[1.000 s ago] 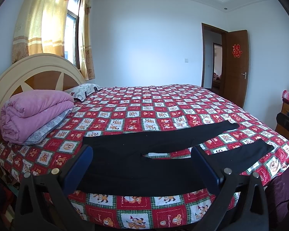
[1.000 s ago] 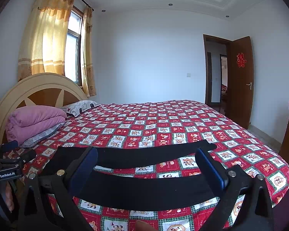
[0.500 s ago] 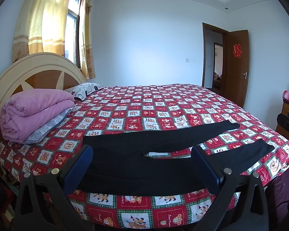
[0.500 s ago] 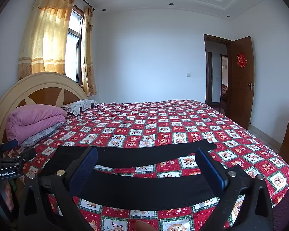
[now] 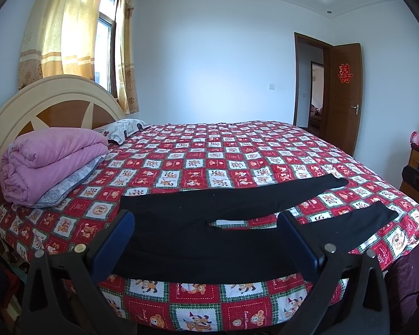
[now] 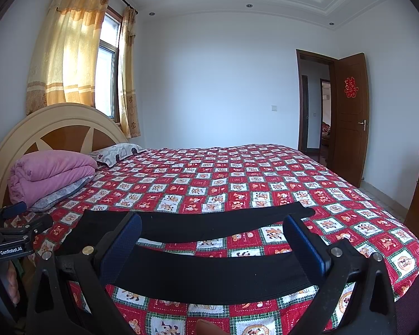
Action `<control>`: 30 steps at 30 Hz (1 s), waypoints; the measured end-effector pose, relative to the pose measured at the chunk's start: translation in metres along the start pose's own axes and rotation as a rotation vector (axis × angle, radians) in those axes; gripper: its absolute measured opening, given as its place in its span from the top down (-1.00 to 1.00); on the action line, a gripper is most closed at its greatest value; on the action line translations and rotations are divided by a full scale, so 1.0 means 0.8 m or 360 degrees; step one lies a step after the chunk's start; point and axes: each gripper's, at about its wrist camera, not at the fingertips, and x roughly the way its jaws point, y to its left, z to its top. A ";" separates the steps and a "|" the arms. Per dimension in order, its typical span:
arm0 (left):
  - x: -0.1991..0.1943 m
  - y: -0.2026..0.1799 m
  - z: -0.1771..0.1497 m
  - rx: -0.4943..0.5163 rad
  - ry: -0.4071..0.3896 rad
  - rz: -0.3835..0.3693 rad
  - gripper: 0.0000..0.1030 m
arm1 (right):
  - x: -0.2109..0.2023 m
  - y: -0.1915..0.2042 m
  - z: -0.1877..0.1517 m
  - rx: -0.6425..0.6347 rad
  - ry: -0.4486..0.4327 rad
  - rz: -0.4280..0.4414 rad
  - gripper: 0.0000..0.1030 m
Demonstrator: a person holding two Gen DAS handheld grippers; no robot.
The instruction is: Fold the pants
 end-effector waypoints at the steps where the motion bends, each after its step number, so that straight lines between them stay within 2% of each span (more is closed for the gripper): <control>1: 0.000 0.000 0.000 0.0000 0.0000 0.0001 -1.00 | 0.000 0.000 0.000 0.0000 0.0000 0.0001 -0.98; 16: 0.008 0.006 -0.010 -0.0013 0.0026 0.0003 -1.00 | 0.009 0.003 -0.015 -0.0016 0.0034 -0.0005 -0.98; 20: 0.036 0.009 -0.032 -0.0017 0.0074 0.0004 -1.00 | 0.025 0.007 -0.024 -0.0038 0.0092 -0.0016 -0.98; 25: 0.091 0.030 -0.057 -0.0073 0.0228 -0.0004 -1.00 | 0.047 0.011 -0.039 -0.0081 0.0161 -0.0043 -0.98; 27: 0.112 0.048 -0.065 -0.0105 0.0274 0.0035 -1.00 | 0.060 0.009 -0.051 -0.0105 0.0208 -0.0060 -0.98; 30: 0.143 0.094 -0.072 -0.0182 0.0315 0.0160 -1.00 | 0.088 0.000 -0.071 -0.0116 0.0312 -0.0077 -0.97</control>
